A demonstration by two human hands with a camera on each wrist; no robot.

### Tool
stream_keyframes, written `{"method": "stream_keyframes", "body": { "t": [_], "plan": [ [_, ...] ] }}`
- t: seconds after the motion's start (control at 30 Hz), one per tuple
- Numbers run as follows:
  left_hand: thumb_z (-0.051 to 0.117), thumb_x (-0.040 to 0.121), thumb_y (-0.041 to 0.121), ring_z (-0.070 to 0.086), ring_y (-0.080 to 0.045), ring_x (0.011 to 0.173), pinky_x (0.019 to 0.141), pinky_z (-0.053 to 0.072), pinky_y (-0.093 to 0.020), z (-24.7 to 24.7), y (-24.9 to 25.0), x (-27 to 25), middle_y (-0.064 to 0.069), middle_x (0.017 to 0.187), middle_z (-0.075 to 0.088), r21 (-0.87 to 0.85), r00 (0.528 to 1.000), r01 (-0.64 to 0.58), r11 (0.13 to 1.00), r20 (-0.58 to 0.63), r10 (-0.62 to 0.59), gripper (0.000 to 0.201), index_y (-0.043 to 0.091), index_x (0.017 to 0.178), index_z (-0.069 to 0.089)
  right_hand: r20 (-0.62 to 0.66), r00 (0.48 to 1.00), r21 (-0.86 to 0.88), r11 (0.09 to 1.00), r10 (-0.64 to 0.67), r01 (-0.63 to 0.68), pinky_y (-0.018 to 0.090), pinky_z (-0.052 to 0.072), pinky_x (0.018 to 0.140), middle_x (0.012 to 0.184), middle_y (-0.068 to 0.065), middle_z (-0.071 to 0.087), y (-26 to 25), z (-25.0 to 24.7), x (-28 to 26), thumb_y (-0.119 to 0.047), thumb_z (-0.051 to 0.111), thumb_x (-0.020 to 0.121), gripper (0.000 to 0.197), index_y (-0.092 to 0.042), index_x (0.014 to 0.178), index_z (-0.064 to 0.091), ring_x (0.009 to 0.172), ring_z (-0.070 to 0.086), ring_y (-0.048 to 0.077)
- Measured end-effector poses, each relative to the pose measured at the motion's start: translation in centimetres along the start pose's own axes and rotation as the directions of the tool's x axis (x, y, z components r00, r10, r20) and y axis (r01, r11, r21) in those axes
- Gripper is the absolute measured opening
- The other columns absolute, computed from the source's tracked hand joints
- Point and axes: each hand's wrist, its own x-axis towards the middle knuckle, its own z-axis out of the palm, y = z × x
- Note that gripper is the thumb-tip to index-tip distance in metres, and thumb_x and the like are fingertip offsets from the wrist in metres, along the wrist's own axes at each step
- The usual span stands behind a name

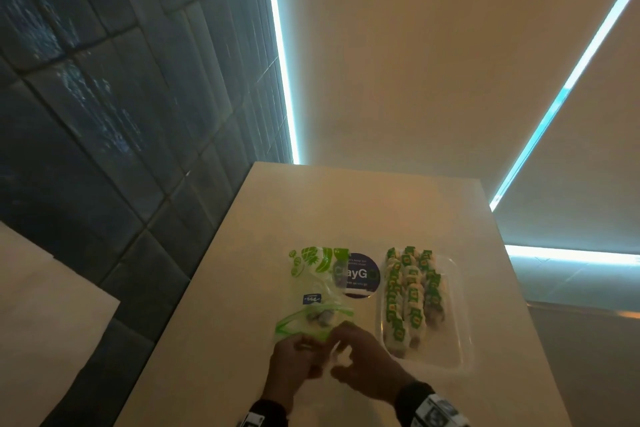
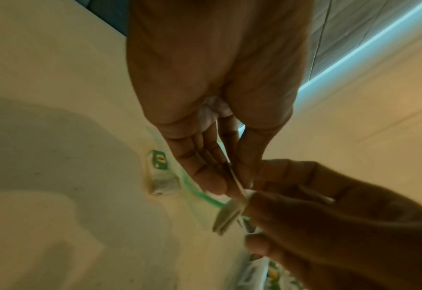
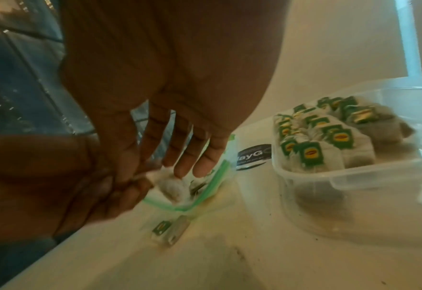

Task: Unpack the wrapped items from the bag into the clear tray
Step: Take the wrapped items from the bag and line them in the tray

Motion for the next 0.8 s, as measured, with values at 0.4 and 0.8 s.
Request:
{"method": "stream_keyframes", "body": {
  "t": [0.4, 0.8],
  "plan": [
    [0.072, 0.081, 0.008, 0.065, -0.009, 0.073, 0.069, 0.051, -0.021, -0.8, 1.8, -1.0, 0.005, 0.076, 0.074, 0.212, 0.945, -0.317, 0.924, 0.154, 0.289, 0.017, 0.024, 0.082, 0.076, -0.127, 0.957, 0.577, 0.804, 0.262, -0.144, 0.033, 0.058, 0.070, 0.085, 0.023, 0.073, -0.7, -0.6, 0.0, -0.008, 0.064, 0.090, 0.013, 0.002, 0.095, 0.070, 0.076, 0.072, 0.028],
    [0.075, 0.080, 0.004, 0.066, -0.020, 0.067, 0.065, 0.056, -0.039, 0.0, 3.6, -1.9, -0.012, 0.077, 0.072, 0.067, 0.906, -0.415, 0.907, 0.118, 0.406, 0.010, 0.007, 0.086, 0.067, -0.238, 0.917, 0.614, 0.781, 0.321, -0.114, 0.034, 0.053, 0.070, 0.087, 0.020, 0.072, -0.8, -1.2, 0.3, -0.008, 0.070, 0.085, 0.009, -0.001, 0.089, 0.073, 0.075, 0.065, 0.022]
  ]
}}
